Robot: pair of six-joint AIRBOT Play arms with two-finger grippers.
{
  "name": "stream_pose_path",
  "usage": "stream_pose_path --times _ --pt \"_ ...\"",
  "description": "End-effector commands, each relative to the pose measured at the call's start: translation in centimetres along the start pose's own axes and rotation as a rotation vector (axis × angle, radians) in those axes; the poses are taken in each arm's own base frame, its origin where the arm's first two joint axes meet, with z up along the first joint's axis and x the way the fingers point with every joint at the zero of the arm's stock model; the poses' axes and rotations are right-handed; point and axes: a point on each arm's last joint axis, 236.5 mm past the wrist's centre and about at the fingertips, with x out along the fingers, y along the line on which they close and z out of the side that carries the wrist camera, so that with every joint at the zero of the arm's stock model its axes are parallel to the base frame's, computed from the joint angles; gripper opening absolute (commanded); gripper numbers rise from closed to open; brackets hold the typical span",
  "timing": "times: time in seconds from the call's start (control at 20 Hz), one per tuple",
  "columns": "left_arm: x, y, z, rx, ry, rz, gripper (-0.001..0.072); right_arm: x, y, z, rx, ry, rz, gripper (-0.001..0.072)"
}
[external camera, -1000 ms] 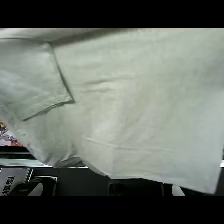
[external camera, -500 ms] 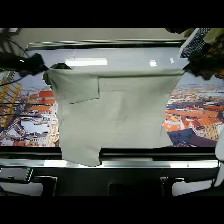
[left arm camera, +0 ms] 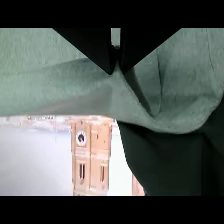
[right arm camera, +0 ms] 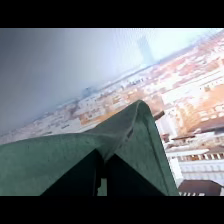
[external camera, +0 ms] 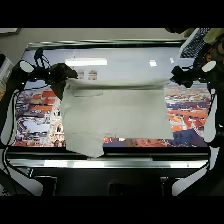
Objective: Fold the clothes and pants, and hang the long-sleeved shirts on hangers.
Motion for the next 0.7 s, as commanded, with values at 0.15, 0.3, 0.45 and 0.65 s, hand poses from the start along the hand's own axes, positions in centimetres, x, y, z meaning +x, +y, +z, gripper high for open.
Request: stream_pose_path --times 0.15,0.3,0.45,0.65 --pt "-0.4 1.3 -7.2 0.008 0.306 0.047 0.0017 -0.3 -5.1 -6.7 -0.055 0.295 -0.194 0.0030" --pt "-0.9 1.7 -9.0 0.010 0.384 0.060 0.0017 0.0 -6.9 -9.9 -0.038 0.438 -0.239 0.0031" --pt "-1.3 1.7 -10.0 0.009 0.431 0.061 0.0018 0.3 -7.8 -11.1 -0.031 0.486 -0.261 0.0031" --pt "-1.4 1.7 -10.3 0.008 0.442 0.060 0.0018 0.4 -8.7 -11.3 -0.035 0.492 -0.293 0.0031"
